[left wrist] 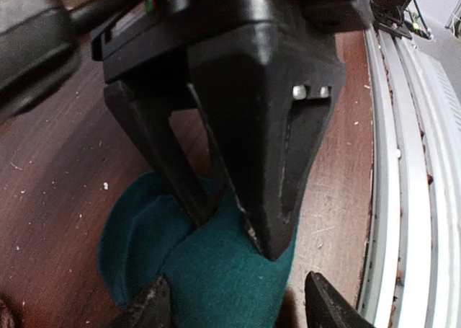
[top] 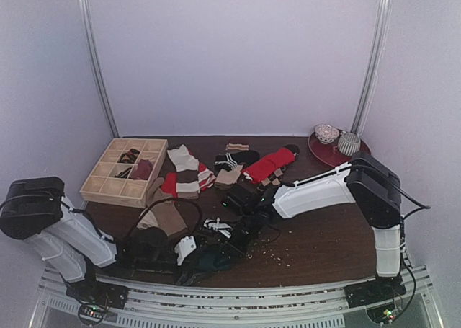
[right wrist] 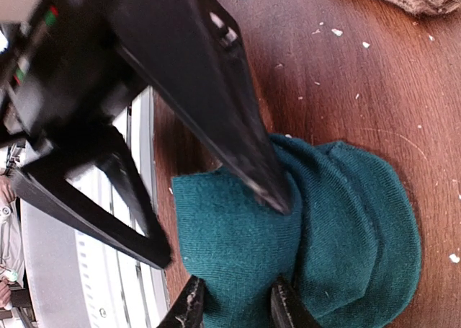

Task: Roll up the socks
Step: Roll a pair of socks at the center of the board.

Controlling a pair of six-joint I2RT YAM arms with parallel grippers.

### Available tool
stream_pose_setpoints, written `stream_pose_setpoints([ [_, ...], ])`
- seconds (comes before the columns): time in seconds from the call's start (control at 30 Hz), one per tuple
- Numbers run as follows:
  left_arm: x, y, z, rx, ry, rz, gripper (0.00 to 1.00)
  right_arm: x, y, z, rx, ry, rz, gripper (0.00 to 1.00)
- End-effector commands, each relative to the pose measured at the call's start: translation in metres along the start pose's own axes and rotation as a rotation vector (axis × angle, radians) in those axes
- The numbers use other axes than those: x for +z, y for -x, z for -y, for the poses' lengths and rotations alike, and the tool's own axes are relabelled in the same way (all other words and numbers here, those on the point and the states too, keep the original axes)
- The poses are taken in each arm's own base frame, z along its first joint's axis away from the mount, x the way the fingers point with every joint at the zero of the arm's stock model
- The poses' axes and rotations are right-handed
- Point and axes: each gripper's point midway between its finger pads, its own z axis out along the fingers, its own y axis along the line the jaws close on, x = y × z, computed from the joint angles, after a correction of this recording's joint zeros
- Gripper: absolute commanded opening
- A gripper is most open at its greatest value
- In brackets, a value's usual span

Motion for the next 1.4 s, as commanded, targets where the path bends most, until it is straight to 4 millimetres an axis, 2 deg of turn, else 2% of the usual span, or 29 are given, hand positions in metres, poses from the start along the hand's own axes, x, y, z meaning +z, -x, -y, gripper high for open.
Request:
stream_pose_setpoints([
  [0.0, 0.012, -0.001, 0.002, 0.009, -0.014, -0.017, 0.57, 0.021, -0.090, 0.036, 0.156, -0.149, -0.271, 0.27],
  [0.1, 0.015, 0.000, 0.003, 0.012, -0.024, -0.019, 0.38, 0.021, -0.091, 0.038, 0.158, -0.155, -0.273, 0.27],
  [0.2, 0.016, 0.000, 0.004, 0.011, -0.027, -0.023, 0.32, 0.022, -0.089, 0.038, 0.159, -0.157, -0.265, 0.27],
  [0.23, 0.015, 0.000, 0.004, 0.010, -0.029, -0.024, 0.37, 0.022, -0.089, 0.039, 0.159, -0.157, -0.264, 0.27],
  [0.3, 0.015, 0.000, 0.002, 0.006, -0.019, -0.025, 0.61, 0.023, -0.088, 0.039, 0.160, -0.159, -0.264, 0.27],
  [0.33, 0.014, 0.001, 0.001, 0.007, -0.012, -0.021, 0.64, 0.023, -0.089, 0.040, 0.161, -0.159, -0.264, 0.27],
  [0.47, 0.009, 0.005, -0.003, 0.011, 0.014, -0.001, 0.66, 0.023, -0.091, 0.041, 0.159, -0.163, -0.272, 0.27],
  [0.57, 0.006, 0.009, -0.005, 0.013, 0.029, 0.014, 0.63, 0.023, -0.092, 0.041, 0.158, -0.167, -0.276, 0.27],
  [0.67, 0.004, 0.013, -0.005, 0.017, 0.029, 0.029, 0.52, 0.023, -0.095, 0.042, 0.159, -0.170, -0.283, 0.27],
  [0.73, 0.004, 0.014, -0.005, 0.018, 0.028, 0.031, 0.34, 0.023, -0.096, 0.042, 0.160, -0.174, -0.285, 0.27],
  [0.8, 0.007, 0.011, -0.003, 0.018, 0.016, 0.019, 0.22, 0.023, -0.095, 0.043, 0.159, -0.175, -0.280, 0.27],
  [0.97, 0.015, -0.005, 0.004, -0.010, -0.032, -0.037, 0.15, 0.021, -0.088, 0.044, 0.152, -0.189, -0.262, 0.27],
  [1.07, 0.018, -0.021, 0.000, -0.054, -0.010, -0.094, 0.05, 0.019, -0.079, 0.043, 0.143, -0.196, -0.236, 0.27],
  [1.13, 0.017, -0.033, -0.003, -0.091, 0.014, -0.132, 0.00, 0.012, -0.068, 0.045, 0.122, -0.226, -0.204, 0.27],
  [1.23, 0.013, -0.047, -0.007, -0.158, 0.044, -0.169, 0.00, -0.009, -0.043, 0.048, 0.069, -0.321, -0.116, 0.28],
  [1.37, 0.010, -0.067, -0.008, -0.223, 0.058, -0.222, 0.00, -0.067, 0.006, 0.040, -0.030, -0.494, 0.097, 0.32],
])
